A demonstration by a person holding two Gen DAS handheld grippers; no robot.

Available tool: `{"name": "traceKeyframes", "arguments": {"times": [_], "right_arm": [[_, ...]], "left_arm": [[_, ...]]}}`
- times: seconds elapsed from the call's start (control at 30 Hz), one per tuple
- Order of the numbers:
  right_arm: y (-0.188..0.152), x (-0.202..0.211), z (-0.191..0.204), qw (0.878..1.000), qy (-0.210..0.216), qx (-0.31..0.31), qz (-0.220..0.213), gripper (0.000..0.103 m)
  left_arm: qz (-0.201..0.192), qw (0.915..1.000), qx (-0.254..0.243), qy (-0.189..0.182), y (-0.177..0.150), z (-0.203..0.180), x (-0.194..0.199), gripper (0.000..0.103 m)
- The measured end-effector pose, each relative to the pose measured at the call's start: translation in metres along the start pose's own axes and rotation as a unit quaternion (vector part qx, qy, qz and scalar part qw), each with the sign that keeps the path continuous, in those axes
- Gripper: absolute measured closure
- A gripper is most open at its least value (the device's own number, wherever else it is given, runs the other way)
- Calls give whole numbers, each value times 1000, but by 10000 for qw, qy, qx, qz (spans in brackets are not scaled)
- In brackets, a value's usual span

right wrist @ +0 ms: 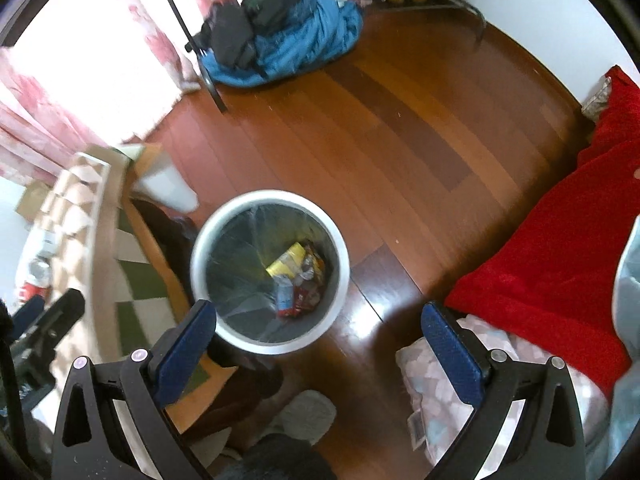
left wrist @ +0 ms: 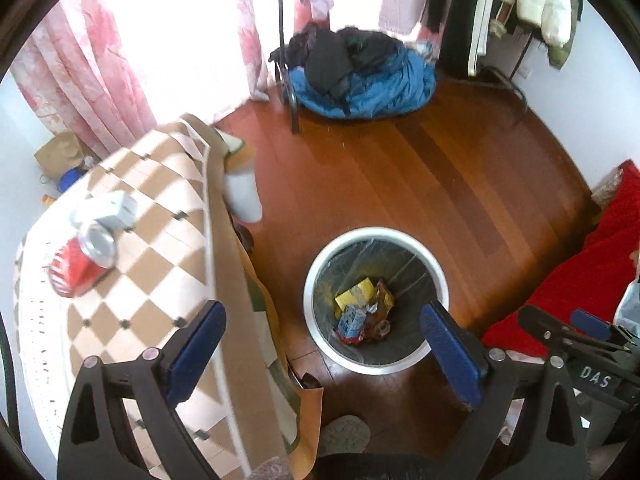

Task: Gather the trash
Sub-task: 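Move both tools back over the table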

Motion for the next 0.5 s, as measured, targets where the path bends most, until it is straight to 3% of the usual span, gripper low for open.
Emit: {"name": "traceKeyframes", "arguments": {"times": [0.17,0.3,0.5], "right_arm": [[-2,55,22,9990,262,89,-351,0],[2,87,68,9970,509,381,-434,0],[10,70,184,9890,853,1202,-84,0]], "left_arm": [[-435,9983,382,-97,6,43,53,3],[-649,9935,931,-19,3,108,77,3],[-326,9796,1953,336,-32,242,54,3]]}}
Point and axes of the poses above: each gripper's, at about its wrist camera, not at the fingertips, and x roughly against the way its jaws point, z to its left, y to its top, the point moved 2 cm from there along -x, roughly the way its jaws point, and after that the axes turned 12 degrees about z, right-handed, at the moved point
